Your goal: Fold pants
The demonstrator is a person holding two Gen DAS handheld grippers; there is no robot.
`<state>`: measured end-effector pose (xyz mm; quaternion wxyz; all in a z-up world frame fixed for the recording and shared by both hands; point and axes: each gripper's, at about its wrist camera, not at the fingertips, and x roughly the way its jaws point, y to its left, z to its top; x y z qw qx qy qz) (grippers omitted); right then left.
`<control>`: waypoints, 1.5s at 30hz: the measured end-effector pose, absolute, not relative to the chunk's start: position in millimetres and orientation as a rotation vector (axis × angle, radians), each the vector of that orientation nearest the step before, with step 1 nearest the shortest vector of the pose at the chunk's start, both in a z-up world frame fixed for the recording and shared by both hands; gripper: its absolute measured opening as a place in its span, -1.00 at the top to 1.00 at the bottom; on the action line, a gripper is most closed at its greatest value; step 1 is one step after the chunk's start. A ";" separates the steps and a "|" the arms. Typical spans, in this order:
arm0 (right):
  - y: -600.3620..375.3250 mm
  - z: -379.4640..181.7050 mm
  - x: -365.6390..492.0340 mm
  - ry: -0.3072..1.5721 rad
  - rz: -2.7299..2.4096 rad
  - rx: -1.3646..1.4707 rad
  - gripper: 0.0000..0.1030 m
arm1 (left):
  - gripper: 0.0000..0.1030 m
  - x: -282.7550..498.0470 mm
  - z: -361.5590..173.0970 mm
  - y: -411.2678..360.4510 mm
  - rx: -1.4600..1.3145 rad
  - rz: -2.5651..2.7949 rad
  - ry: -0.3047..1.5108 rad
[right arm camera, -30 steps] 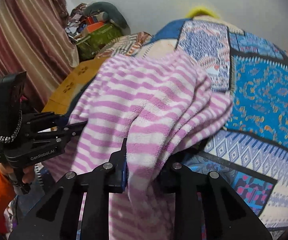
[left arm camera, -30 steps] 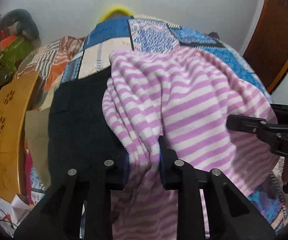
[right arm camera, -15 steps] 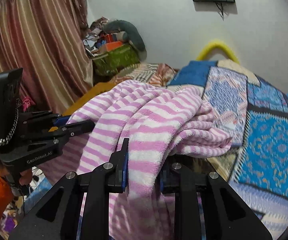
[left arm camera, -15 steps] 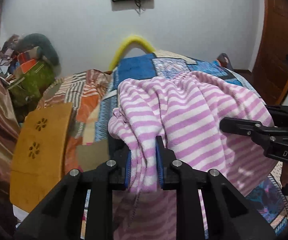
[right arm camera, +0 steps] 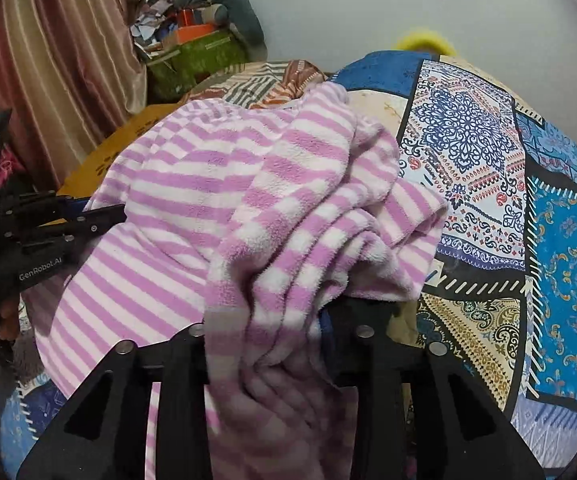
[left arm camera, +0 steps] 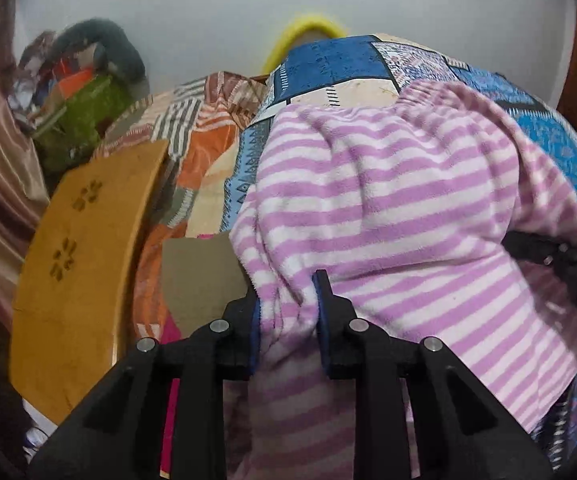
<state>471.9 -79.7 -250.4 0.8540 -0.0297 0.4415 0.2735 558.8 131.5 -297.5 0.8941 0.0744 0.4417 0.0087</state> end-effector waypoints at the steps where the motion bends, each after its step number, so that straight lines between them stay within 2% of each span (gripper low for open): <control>1: -81.9 -248.1 470.4 0.932 0.576 -0.059 0.42 | 0.48 557.0 -296.3 130.1 0.175 0.018 0.911; 2: -84.9 -245.5 468.2 0.935 0.575 -0.061 0.41 | 0.44 555.4 -293.7 130.0 0.183 0.020 0.909; 4: -87.9 -240.6 461.9 0.933 0.555 -0.081 0.20 | 0.43 548.9 -286.8 134.8 0.156 0.023 0.904; 6: -94.6 -232.9 452.0 0.932 0.536 -0.101 0.13 | 0.42 540.8 -278.1 138.3 0.117 0.027 0.907; 11: -116.9 -203.5 425.6 0.911 0.504 -0.105 0.13 | 0.40 510.1 -253.5 134.2 0.119 0.051 0.922; 15: -134.1 -155.9 391.5 0.832 0.510 -0.083 0.13 | 0.40 473.2 -219.4 124.5 0.092 0.035 0.890; 23: -143.9 -52.6 310.9 0.646 0.555 -0.031 0.13 | 0.40 366.1 -104.9 90.9 0.048 -0.020 0.680; 32: -144.9 32.3 186.5 0.413 0.623 -0.012 0.13 | 0.38 237.2 -14.0 53.6 0.094 -0.055 0.445; 33: -145.1 39.9 168.7 0.377 0.625 -0.013 0.13 | 0.36 218.3 -5.9 49.5 0.094 -0.058 0.413; 35: -146.3 46.9 146.9 0.339 0.632 -0.013 0.13 | 0.15 190.2 2.4 44.6 0.080 -0.065 0.375; 39: -148.0 54.8 96.3 0.259 0.646 -0.005 0.13 | 0.10 144.5 10.4 37.4 0.062 -0.076 0.313; 41: -148.5 52.9 82.7 0.239 0.644 -0.004 0.12 | -0.11 121.5 10.3 31.1 0.075 -0.069 0.274; 45: -148.5 44.9 63.8 0.221 0.635 0.004 0.03 | -0.30 92.2 7.6 23.2 0.087 -0.052 0.223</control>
